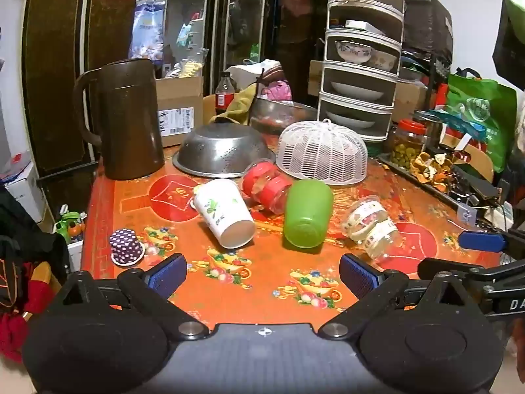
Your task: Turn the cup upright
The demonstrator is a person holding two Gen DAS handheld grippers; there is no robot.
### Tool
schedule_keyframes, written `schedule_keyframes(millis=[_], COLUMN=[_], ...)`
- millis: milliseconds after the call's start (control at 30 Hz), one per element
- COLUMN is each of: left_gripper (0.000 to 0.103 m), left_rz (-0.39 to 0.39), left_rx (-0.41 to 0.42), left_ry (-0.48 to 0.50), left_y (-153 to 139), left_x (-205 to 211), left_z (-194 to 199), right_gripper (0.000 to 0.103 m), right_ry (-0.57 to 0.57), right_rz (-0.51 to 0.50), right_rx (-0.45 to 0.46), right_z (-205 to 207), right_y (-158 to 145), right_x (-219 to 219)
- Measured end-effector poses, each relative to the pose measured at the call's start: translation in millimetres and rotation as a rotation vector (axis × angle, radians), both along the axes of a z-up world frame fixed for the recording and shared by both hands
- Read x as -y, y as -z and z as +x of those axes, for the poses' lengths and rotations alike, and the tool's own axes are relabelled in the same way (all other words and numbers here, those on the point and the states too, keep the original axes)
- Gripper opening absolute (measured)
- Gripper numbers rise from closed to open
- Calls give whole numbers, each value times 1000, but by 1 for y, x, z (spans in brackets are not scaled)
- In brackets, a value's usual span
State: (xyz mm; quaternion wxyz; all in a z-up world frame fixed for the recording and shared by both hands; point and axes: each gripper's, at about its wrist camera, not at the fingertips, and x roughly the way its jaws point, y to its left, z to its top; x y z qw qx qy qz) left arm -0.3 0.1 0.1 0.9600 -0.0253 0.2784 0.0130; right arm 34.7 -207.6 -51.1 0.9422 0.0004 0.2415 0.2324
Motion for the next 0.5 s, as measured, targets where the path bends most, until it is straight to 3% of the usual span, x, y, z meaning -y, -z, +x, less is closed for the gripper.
schedule_keyframes(millis=[500], left_gripper=[101], left_rz=[-16], left_rx=[-16], left_ry=[-12], left_y=[0], left_x=[-1], left_z=[-5], right_gripper=[102], right_ry=[-16], right_rz=[39], right_rx=[10], right_z=[-7], right_y=[-6], right_x=[0])
